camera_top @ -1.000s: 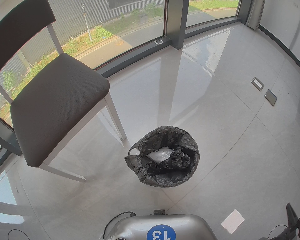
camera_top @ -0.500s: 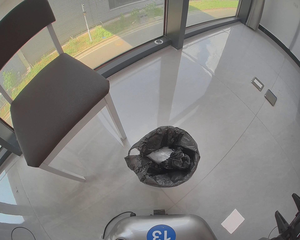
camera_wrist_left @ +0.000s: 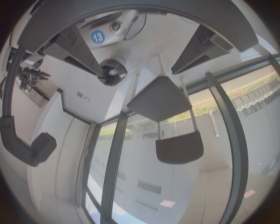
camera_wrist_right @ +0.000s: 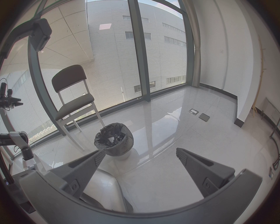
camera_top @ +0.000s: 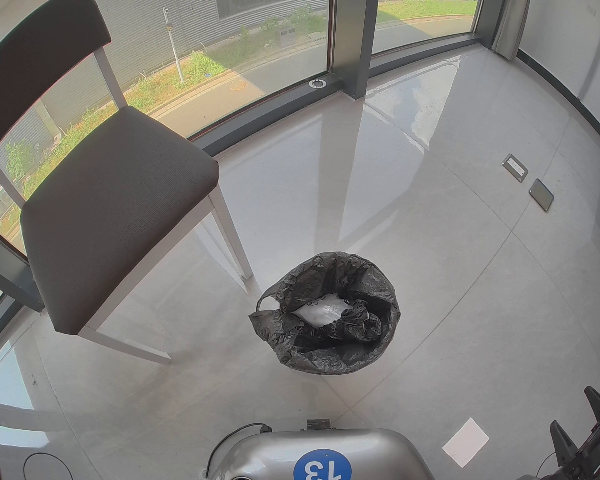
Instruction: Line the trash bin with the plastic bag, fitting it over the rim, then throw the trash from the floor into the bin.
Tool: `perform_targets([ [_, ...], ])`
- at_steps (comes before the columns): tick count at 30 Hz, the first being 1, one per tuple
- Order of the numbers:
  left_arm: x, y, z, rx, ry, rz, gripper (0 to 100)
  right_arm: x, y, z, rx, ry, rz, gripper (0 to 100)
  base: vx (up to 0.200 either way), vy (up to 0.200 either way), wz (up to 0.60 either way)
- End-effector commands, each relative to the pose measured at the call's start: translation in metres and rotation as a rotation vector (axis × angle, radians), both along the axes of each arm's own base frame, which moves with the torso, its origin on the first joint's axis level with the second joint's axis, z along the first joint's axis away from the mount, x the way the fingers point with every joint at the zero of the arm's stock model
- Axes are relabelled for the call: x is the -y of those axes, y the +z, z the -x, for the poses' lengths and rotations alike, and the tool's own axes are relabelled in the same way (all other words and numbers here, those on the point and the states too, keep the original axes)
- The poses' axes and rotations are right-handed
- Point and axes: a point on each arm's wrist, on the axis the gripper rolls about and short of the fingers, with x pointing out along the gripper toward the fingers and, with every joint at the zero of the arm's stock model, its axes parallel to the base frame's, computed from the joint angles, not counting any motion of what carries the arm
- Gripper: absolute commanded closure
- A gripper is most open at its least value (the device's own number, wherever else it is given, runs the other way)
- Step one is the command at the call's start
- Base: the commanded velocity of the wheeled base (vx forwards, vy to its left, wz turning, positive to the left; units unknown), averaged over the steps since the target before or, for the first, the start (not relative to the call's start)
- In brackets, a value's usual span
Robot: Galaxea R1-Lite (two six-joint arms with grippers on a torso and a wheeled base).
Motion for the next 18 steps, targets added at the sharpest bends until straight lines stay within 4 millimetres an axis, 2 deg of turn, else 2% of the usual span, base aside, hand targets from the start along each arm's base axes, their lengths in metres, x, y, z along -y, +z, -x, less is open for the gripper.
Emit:
perform_targets([
  [1,0.005,-0.016,-0.042,0.01,0.033,0.059,0,0.001,0.0,0.001,0.013,-0.025,0.005,0,0.0,0.0,0.0],
  [6,0.022,-0.02,-0.053,-0.037,0.171,0.118,0,0.001,-0.001,0.001,0.013,-0.061,0.008,0,0.0,0.0,0.0],
  [9,0.023,-0.029,-0.063,-0.052,0.094,0.126,0,0.001,-0.001,0.0,0.015,-0.067,0.012,0,0.0,0.0,0.0],
  [12,0.022,-0.026,-0.068,0.016,0.051,0.115,0,0.001,-0.01,-0.005,0.046,-0.083,0.035,0,0.0,0.0,0.0],
  [16,0.017,-0.023,-0.061,0.0,-0.031,0.113,0,0.001,-0.009,-0.005,0.059,-0.086,0.039,0,0.0,0.0,0.0],
  [17,0.009,-0.025,-0.051,-0.042,-0.116,0.12,0,0.001,-0.009,-0.005,0.058,-0.086,0.038,0,0.0,0.0,0.0],
  [18,0.008,-0.026,-0.05,-0.04,-0.122,0.119,0,0.001,-0.009,-0.005,0.058,-0.086,0.038,0,0.0,0.0,0.0],
])
